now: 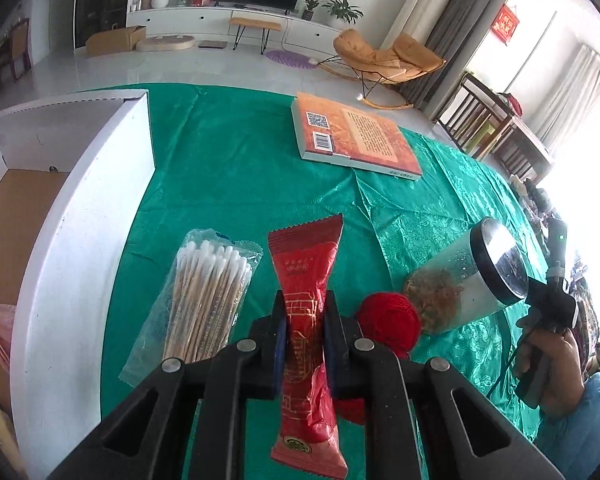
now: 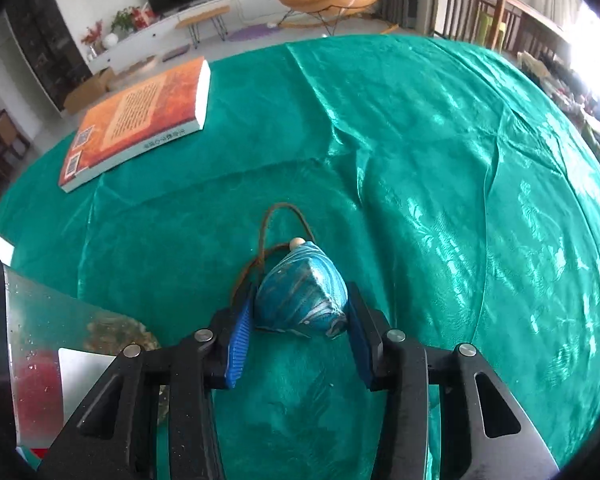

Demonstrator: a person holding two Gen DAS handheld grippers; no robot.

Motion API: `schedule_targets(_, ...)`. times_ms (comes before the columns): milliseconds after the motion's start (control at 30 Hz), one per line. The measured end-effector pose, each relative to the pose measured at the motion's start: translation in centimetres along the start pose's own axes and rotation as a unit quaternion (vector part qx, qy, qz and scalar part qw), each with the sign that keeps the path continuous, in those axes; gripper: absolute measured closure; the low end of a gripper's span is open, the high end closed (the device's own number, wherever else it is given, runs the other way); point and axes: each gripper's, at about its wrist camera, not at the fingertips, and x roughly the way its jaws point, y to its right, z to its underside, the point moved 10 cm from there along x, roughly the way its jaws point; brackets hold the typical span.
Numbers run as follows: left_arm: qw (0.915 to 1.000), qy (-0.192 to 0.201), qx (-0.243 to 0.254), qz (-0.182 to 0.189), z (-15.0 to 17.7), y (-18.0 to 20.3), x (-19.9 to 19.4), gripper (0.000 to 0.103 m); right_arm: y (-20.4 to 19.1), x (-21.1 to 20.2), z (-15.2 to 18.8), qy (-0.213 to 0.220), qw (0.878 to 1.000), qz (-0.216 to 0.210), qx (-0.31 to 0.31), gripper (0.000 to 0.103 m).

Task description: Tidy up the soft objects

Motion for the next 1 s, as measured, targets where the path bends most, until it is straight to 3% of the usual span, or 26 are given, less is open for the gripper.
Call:
schedule_targets(100,1.0,0.0,-0.006,0.004,-0.3,0.1,0.0,0.088,0.7,-2.0,-0.6,0.023,1.0,-0.007,0.013,0.058)
schedule_targets(400,0.9994,0.008,-0.005,0.034,-1.2,2.1,-1.8,0.088,-0.6,-7.5,-1.5,0.034,0.999,-0.017,-0.016,0.058)
schedule_targets(600,0.9982,0.031,-0.008,0.051,-1.9,2.0,-4.9,0.088,-3.7,-12.5,-1.7,0.068,0.996,-0.035,-0.047,0.058)
schedule_targets(833,0.9971,0.068,-0.02,0.029,-1.3,-4.4,-11.6,0.088,-14.5,-17.9,1.0,0.09,0.98,-0.097,-0.149,0.058)
schedule_targets(1000,0.9941,0.094,-0.042,-0.033,0.4,-12.5,-17.5,0.088,-26.6,-20.8,6.2,0.079,0.954,-0.196,-0.213,0.058)
